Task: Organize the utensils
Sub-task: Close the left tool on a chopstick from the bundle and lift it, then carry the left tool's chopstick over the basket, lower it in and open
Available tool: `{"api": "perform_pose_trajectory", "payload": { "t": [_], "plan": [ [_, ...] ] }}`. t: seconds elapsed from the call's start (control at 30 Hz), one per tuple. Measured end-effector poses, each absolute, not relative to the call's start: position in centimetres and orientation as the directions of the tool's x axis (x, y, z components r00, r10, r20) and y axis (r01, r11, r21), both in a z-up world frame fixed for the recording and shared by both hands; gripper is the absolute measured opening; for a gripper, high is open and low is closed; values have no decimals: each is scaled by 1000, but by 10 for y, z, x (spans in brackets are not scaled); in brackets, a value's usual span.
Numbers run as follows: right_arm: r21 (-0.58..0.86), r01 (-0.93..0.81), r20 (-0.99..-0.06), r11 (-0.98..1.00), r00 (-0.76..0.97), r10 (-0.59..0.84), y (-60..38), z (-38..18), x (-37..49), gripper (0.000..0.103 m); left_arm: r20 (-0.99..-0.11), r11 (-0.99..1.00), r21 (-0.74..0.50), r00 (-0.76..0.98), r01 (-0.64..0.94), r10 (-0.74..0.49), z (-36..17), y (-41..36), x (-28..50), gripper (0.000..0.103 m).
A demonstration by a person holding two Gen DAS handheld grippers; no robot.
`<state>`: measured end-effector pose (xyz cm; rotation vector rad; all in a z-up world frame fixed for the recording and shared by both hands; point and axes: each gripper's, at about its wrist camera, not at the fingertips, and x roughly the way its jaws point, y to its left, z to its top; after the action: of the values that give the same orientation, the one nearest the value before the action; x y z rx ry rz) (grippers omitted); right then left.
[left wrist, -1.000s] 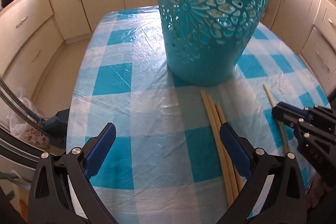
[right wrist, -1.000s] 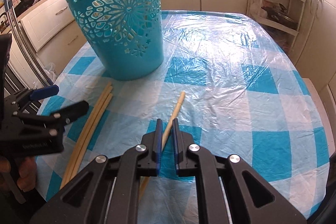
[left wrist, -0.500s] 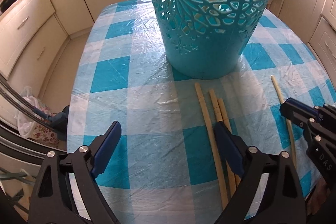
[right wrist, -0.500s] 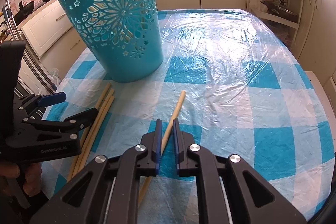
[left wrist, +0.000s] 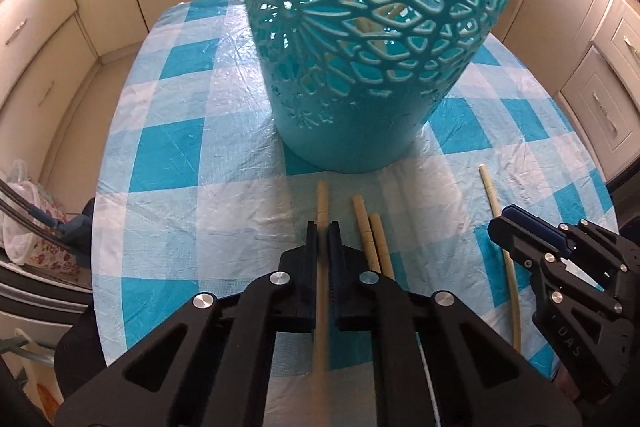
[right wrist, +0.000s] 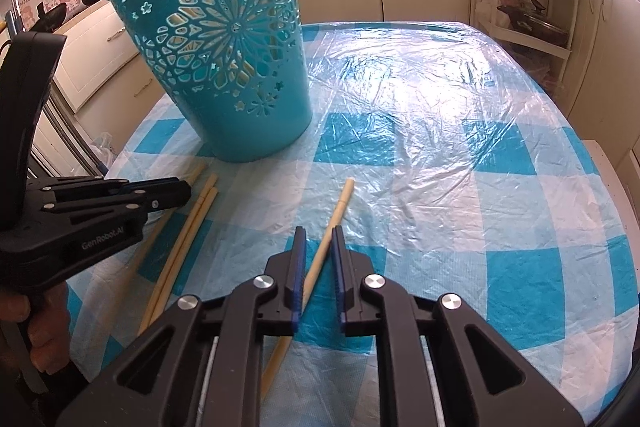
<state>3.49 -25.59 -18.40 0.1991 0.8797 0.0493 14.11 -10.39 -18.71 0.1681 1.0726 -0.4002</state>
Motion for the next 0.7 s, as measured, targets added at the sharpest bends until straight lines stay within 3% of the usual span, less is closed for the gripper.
{"api": "perform_pose_trajectory", "payload": {
  "t": [0.3,0.5,0.7],
  "plan": [
    [180,11,-753,984,644,131,-249,-183,35,28,-821,892,-251,406,375,-401,-138,-56,121,5],
    [178,11,-753,984,646,129,-248,-182,34,28,-697,821,-370,455,435,-555,-56,-43,107,5],
    [182,11,-752,983,646,132,-249,-182,34,28,-531,804,-349,605,482,-593,14,-57,112,5]
  ]
}}
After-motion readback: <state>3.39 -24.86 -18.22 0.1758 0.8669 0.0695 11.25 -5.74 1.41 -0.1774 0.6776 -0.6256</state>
